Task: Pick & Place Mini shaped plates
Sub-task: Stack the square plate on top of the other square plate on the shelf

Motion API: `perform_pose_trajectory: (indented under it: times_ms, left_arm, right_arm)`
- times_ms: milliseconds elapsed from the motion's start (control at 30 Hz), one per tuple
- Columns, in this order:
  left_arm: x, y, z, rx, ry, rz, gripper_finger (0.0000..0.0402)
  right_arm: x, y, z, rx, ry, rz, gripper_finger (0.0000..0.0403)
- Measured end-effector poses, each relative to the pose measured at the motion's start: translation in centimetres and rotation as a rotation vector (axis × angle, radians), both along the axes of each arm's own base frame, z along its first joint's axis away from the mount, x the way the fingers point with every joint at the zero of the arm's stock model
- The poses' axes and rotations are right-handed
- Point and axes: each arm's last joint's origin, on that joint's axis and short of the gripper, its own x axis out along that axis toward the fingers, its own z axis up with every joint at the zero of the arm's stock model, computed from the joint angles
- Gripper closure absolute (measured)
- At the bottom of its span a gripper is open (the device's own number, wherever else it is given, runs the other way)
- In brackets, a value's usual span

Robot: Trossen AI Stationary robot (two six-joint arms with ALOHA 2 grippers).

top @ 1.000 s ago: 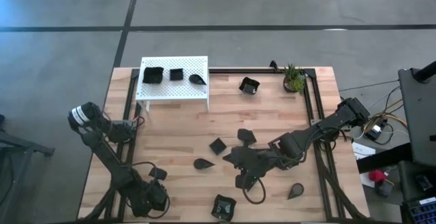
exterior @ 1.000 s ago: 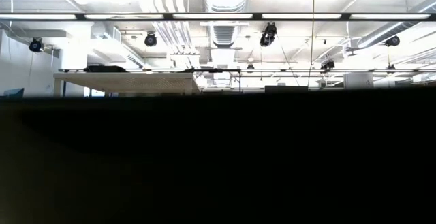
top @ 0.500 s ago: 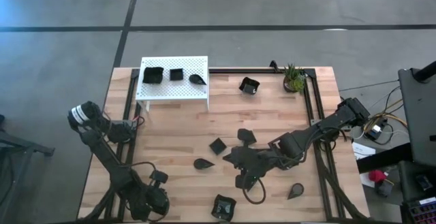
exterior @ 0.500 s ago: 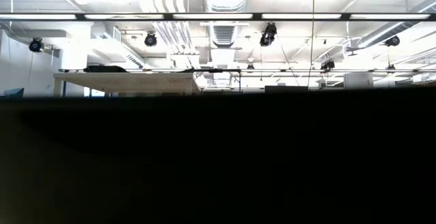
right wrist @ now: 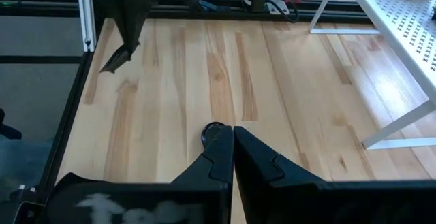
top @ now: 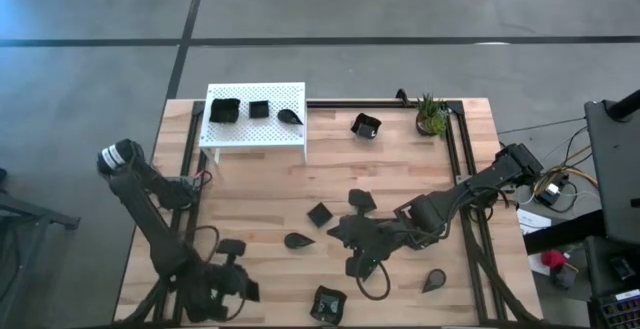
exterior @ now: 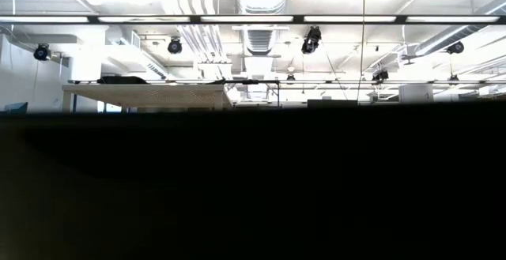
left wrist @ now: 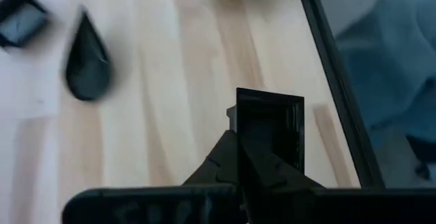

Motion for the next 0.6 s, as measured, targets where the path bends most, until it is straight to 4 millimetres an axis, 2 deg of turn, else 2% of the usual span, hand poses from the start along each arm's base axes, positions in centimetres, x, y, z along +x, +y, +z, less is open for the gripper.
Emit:
perform_pose_trajectory:
  times_ms: [233, 600]
  left_arm:
    - [0.7, 3.1, 3.9, -0.044, -0.152, 0.157, 0.0401]
    - [0.8, 11.2, 8.3, -0.093, -0.308, 0.512, 0.0401]
  right_arm:
    - [0.0, 0.0, 0.0, -0.018, -0.001, 0.013, 0.0394]
    - [0.0, 0.0, 0.0, -0.042, 0.002, 0.03, 0.0394]
